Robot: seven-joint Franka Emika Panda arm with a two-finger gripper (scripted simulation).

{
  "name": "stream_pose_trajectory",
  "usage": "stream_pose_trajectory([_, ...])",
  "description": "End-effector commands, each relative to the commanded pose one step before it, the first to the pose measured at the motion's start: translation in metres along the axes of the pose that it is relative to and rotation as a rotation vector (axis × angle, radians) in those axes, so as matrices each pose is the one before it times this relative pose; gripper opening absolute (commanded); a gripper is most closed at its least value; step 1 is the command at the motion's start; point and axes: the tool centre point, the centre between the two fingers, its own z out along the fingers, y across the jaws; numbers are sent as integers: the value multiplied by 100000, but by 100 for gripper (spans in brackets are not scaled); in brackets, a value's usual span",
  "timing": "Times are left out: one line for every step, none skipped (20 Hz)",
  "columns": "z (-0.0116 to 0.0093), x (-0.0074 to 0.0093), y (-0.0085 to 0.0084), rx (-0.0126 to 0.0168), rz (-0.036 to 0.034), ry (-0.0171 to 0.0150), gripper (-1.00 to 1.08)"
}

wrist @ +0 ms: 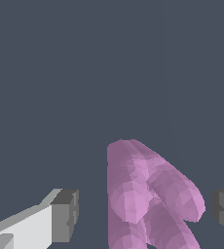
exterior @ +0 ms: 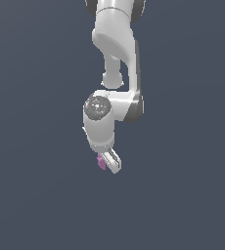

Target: Pick up the object and move it to a goal position.

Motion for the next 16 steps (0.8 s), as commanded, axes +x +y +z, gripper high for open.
stream_pose_trajectory([542,24,-56,123,33,88,100])
stream_pose_trajectory([59,17,-26,0,0,0,100])
stream_pose_trajectory([-17,27,-31,0,0,0,100])
stream_pose_trajectory([-63,28,-27,0,0,0,100])
stream_pose_trajectory([-26,9,-8,0,0,0,100])
stream_pose_trajectory([0,0,0,0,0,0,-100])
stream_pose_trajectory([0,0,0,0,0,0,-100])
stream_pose_trajectory([0,0,0,0,0,0,-100])
stream_pose_trajectory([0,0,0,0,0,0,-100])
stream_pose_trajectory([0,0,0,0,0,0,-100])
stream_pose_trajectory([0,0,0,0,0,0,-100])
stream_pose_trajectory([0,0,0,0,0,0,-100])
stream_pose_trajectory([0,0,0,0,0,0,-100])
stream_pose_trajectory([0,0,0,0,0,0,-100])
stream_pose_trajectory([0,0,0,0,0,0,-100])
stream_pose_trajectory([-4,-7,7,0,0,0,-100])
